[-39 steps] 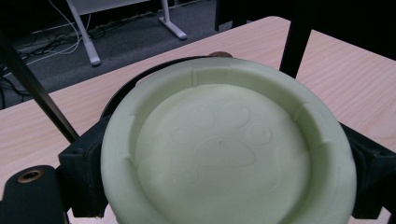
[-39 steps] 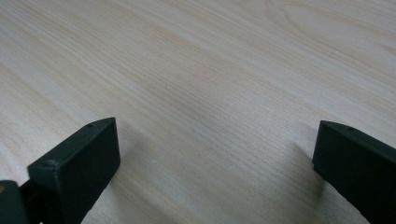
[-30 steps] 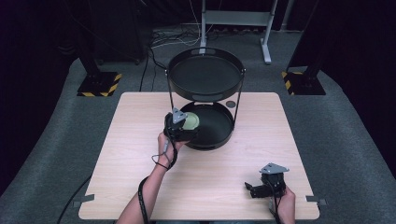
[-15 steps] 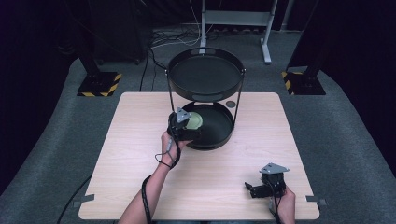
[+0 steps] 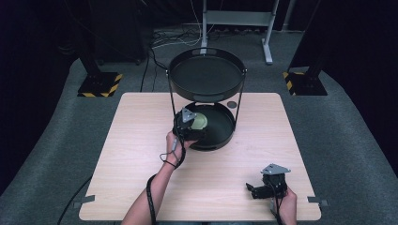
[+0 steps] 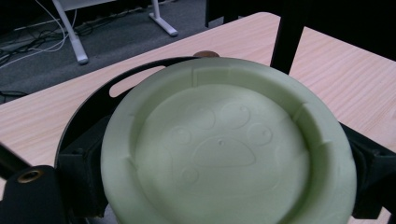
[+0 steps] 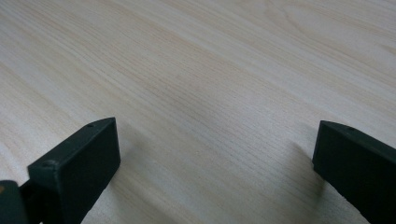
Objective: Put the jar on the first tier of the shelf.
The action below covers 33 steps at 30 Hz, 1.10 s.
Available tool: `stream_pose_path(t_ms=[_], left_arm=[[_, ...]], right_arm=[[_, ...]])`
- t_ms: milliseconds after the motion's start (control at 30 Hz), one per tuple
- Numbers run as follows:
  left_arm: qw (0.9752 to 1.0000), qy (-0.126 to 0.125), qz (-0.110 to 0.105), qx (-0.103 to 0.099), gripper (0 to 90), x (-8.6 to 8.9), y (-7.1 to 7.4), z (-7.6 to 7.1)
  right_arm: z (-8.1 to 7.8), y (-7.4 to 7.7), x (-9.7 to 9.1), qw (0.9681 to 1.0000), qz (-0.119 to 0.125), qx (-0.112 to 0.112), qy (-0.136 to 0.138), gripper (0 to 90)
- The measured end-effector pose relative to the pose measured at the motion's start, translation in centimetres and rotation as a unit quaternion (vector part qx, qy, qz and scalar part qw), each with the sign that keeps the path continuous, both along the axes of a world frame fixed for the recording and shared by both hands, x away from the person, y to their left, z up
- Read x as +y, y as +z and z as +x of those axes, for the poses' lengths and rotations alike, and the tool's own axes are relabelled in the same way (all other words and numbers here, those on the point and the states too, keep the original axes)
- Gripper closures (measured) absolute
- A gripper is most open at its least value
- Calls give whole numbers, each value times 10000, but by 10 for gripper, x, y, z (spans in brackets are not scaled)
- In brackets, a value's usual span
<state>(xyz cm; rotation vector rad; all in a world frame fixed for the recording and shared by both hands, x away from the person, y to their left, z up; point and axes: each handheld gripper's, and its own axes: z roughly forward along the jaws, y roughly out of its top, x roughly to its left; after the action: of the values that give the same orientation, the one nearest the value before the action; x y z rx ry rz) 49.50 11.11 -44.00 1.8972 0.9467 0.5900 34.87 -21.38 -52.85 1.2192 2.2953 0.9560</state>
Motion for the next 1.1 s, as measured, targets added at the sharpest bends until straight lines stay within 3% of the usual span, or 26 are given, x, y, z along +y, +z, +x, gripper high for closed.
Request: stream_pose_path(t_ms=[433,1100], left_arm=[[9998,79,20,163,113,-9,-17,11],[9986,223,-65,475,113,-22,-57,17]], right_arm=[[0,0,0,10000,0,-1,0,1],[0,0,0,10000,1,-1,6,1]])
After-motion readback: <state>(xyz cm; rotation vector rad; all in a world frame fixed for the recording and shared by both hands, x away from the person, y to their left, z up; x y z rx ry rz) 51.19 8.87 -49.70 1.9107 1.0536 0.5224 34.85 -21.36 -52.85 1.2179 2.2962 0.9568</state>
